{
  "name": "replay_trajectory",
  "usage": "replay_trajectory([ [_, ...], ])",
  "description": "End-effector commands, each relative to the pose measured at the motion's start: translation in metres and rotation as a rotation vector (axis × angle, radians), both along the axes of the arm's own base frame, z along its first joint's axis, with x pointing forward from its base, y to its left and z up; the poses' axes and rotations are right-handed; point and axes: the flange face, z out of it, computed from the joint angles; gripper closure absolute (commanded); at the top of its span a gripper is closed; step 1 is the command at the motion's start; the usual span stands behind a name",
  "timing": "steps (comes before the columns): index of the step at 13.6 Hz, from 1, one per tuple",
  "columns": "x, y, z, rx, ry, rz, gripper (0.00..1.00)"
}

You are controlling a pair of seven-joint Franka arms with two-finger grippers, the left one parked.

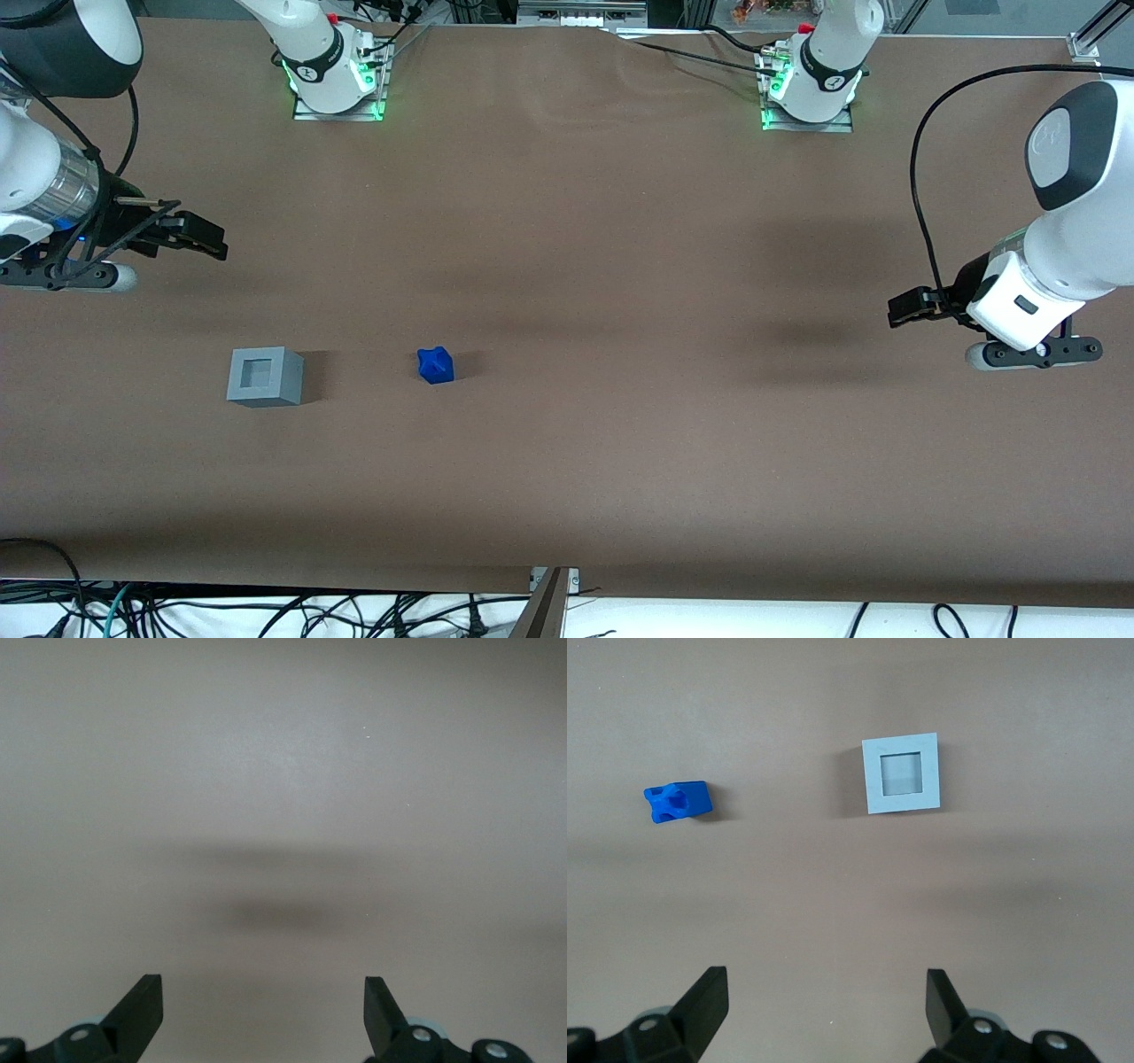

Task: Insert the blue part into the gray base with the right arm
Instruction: 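Move the right gripper over the blue part and grasp it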

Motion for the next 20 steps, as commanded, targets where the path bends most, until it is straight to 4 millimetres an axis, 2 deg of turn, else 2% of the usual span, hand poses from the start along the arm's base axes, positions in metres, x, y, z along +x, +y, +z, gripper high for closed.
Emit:
replay_trajectory([
  [1,-0.003,0.015,-0.010,0.001,0.007,-0.001,0.01],
  [3,-0.002,0.029,-0.051,0.014,-0.023,-0.019,0.01],
  [5,-0.001,0.063,-0.097,0.023,-0.050,-0.063,0.01],
  [9,0.015,0.134,-0.170,0.064,-0.085,-0.041,0.01],
  [12,0.017,0.188,-0.218,0.097,-0.132,-0.047,0.01],
  [15,0.022,0.225,-0.265,0.129,-0.175,-0.009,0.01],
  [16,0.023,0.238,-0.275,0.130,-0.183,0.012,0.01],
  [20,0.030,0.238,-0.293,0.067,-0.202,0.086,0.01],
])
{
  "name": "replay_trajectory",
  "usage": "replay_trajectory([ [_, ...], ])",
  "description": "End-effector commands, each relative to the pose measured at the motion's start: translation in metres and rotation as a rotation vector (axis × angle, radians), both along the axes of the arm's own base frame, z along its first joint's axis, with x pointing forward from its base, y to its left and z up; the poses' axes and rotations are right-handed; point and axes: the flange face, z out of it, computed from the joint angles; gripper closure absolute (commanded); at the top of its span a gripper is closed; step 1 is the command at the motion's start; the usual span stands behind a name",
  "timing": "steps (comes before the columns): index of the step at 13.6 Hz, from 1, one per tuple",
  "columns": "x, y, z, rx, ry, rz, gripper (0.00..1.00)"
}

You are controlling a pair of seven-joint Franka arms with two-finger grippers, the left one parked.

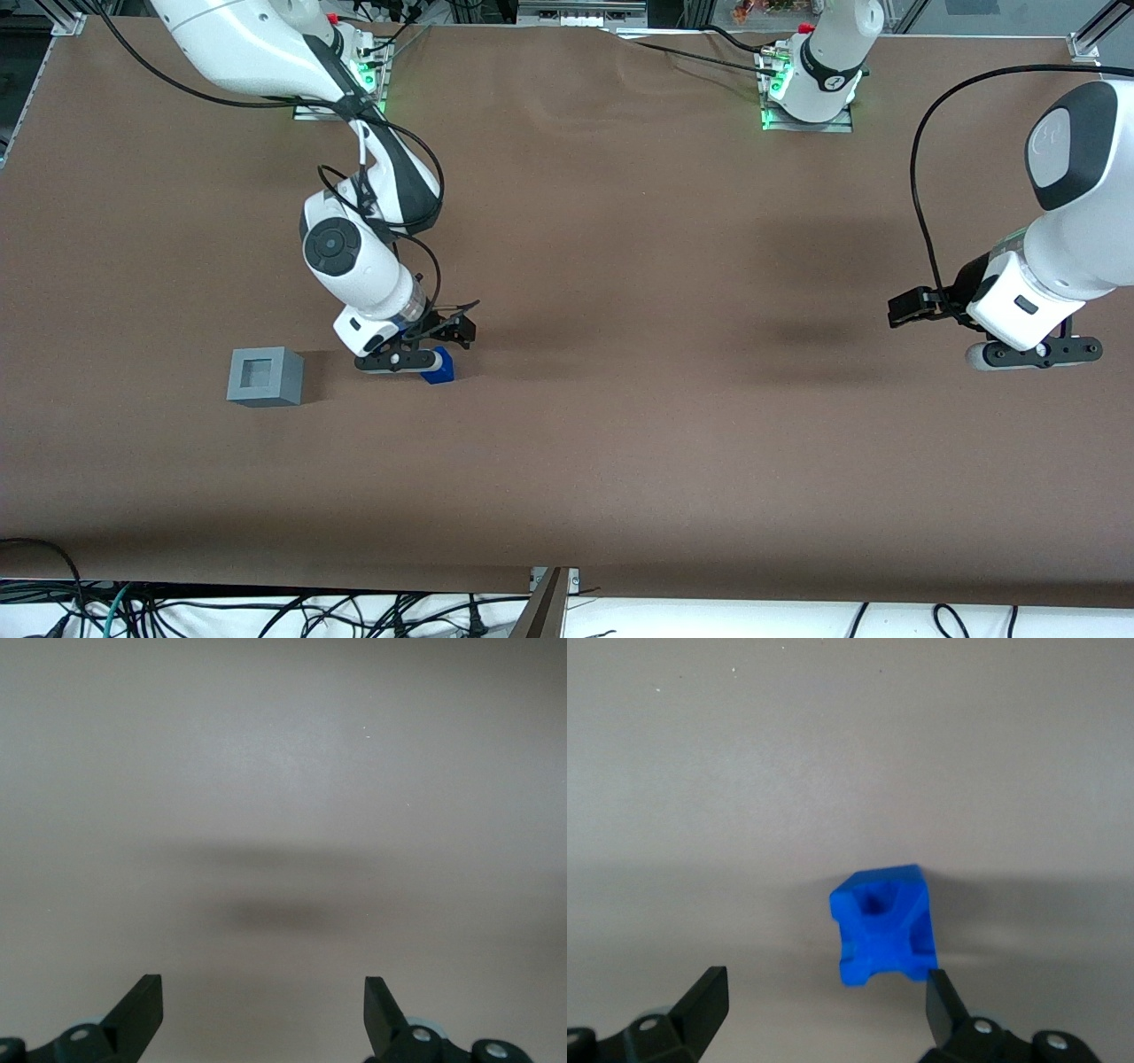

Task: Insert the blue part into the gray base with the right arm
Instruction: 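Move the right gripper over the blue part and grasp it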

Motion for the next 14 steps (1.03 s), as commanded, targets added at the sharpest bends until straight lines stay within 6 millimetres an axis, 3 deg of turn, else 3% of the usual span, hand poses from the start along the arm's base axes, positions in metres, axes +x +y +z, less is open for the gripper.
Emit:
replay_trajectory([
  [1,0.013,-0.005,-0.003,-0.048,-0.034,0.026,0.01],
  [4,0.015,-0.009,-0.012,-0.056,-0.041,0.029,0.02],
  [10,0.015,-0.009,-0.021,-0.052,-0.036,0.026,0.32],
  [12,0.016,-0.011,-0.021,-0.052,-0.036,0.026,0.51],
  [13,0.019,-0.013,-0.015,-0.052,-0.046,0.040,0.65],
  [14,0.026,-0.020,-0.006,-0.057,-0.050,0.037,0.72],
])
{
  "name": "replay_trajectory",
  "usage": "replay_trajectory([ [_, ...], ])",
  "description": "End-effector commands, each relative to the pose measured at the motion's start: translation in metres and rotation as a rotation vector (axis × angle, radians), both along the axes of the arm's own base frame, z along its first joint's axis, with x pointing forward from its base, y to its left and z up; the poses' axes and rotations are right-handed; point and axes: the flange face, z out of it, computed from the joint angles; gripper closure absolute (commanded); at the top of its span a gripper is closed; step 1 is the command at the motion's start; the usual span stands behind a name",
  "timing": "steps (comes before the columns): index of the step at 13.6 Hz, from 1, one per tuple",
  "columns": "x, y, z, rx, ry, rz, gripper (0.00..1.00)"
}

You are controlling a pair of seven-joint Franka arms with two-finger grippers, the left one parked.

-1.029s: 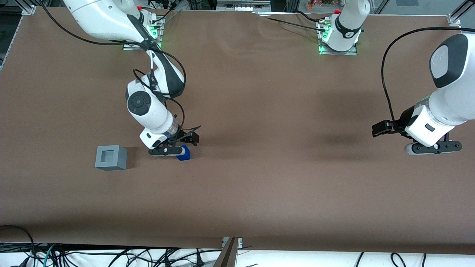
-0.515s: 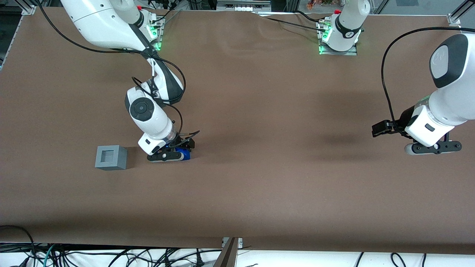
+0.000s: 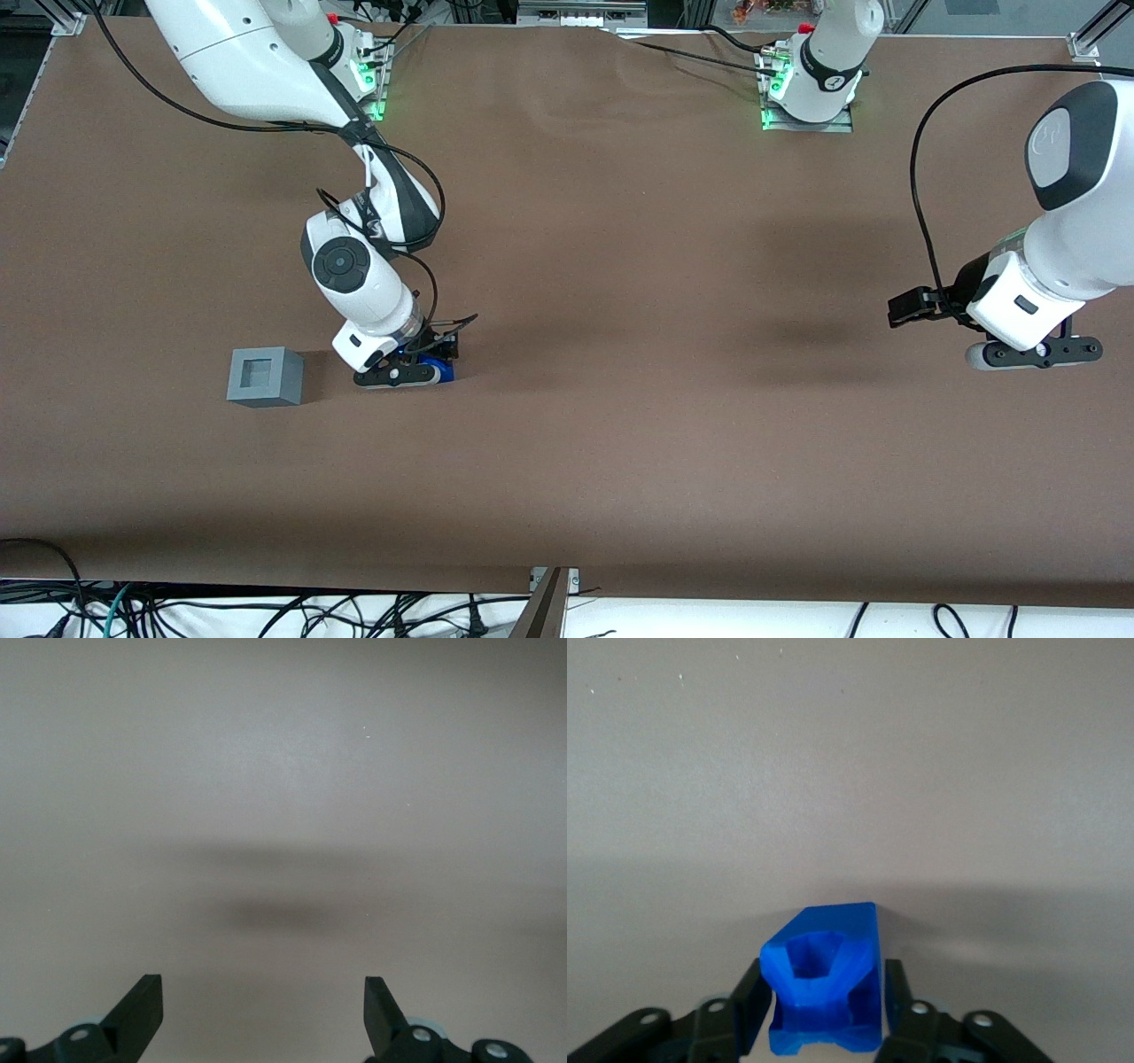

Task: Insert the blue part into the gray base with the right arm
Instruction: 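Lift the blue part and carry it over the gray base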

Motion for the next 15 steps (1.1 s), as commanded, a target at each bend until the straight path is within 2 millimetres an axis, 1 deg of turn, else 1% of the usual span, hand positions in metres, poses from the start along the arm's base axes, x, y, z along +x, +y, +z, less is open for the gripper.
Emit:
replay_trajectory([
  [1,0.018,-0.018,0.019,-0.025,0.002,0.007,0.72],
  [2,0.024,-0.025,0.032,-0.047,0.035,0.023,0.72],
  [3,0.028,-0.035,0.056,-0.070,0.066,0.044,0.72],
  [4,0.034,-0.057,0.074,-0.090,0.096,0.059,0.72],
  [5,0.038,-0.080,0.088,-0.098,0.121,0.075,0.72],
  [6,0.043,-0.104,0.105,-0.080,0.134,0.090,0.72],
  [8,0.049,-0.155,0.127,-0.056,0.150,0.150,0.72],
  [10,0.052,-0.215,0.135,-0.074,0.160,0.160,0.72],
  [12,0.054,-0.262,0.134,-0.102,0.159,0.141,0.72],
  [13,0.052,-0.279,0.129,-0.107,0.168,0.126,0.72],
  [15,0.049,-0.304,0.126,-0.088,0.171,0.111,0.72],
])
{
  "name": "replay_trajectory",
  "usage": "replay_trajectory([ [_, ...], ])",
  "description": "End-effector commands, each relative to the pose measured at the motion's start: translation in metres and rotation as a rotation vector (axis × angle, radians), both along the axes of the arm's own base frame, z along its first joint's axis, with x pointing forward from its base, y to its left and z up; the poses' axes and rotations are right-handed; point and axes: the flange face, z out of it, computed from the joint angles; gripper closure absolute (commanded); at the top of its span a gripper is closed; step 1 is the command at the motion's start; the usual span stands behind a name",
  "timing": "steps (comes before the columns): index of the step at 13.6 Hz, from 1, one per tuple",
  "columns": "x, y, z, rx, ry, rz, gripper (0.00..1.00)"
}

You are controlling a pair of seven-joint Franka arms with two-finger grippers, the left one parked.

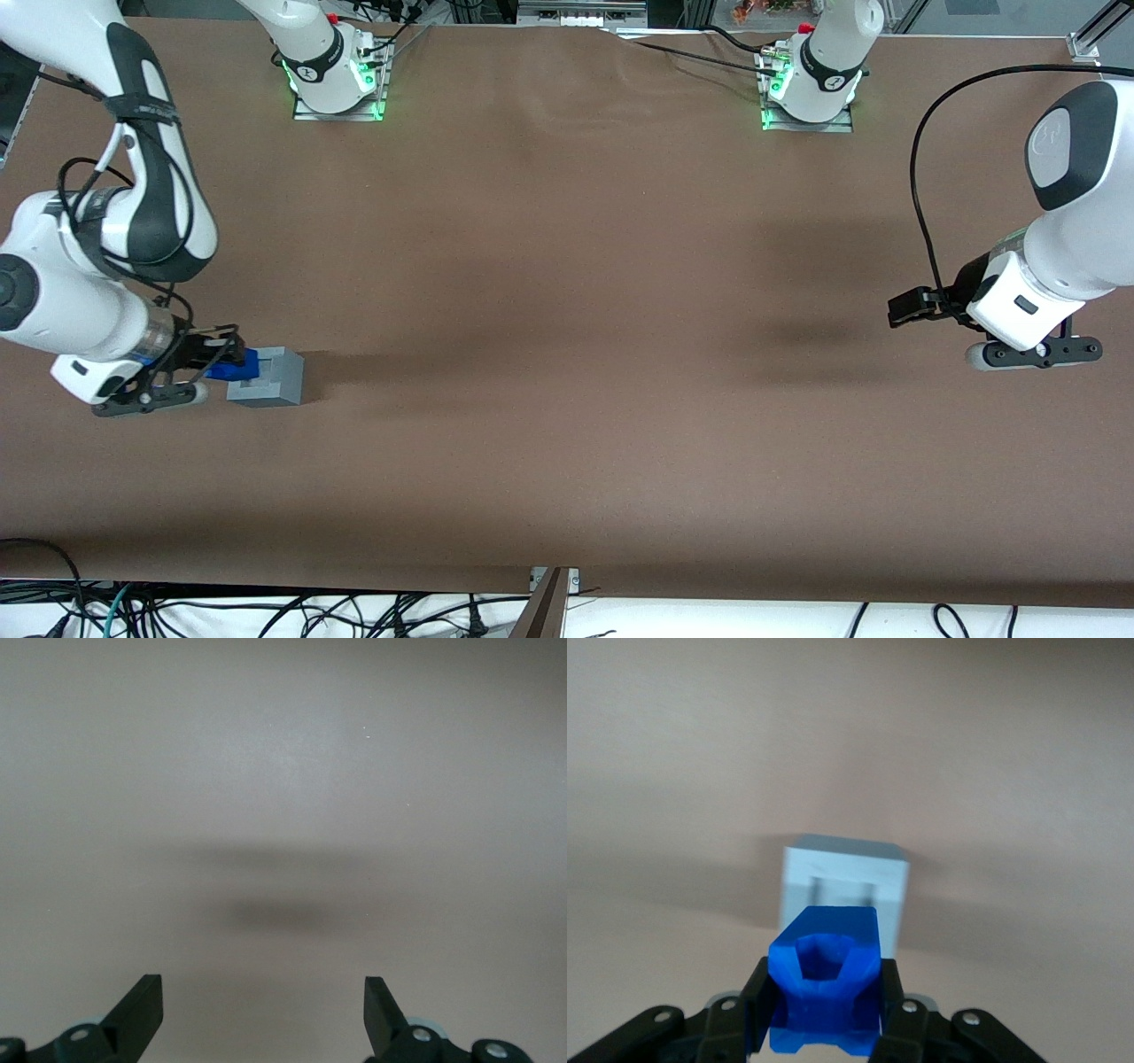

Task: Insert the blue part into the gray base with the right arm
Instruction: 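Lift the blue part and carry it over the gray base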

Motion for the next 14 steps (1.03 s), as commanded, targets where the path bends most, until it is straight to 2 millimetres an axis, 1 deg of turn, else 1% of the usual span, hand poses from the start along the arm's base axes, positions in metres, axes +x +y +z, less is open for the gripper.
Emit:
replay_trajectory([
  [1,-0.007,-0.018,-0.001,0.041,0.004,-0.005,0.72],
  [4,-0.005,-0.017,-0.004,0.057,-0.010,-0.029,0.72],
  [6,-0.004,-0.018,-0.014,0.054,-0.031,-0.031,0.72],
  [8,-0.006,-0.018,-0.030,0.051,-0.057,-0.033,0.72],
  [9,-0.006,-0.019,-0.035,0.051,-0.065,-0.036,0.72],
  [14,-0.008,-0.012,-0.039,0.053,-0.054,-0.073,0.72],
])
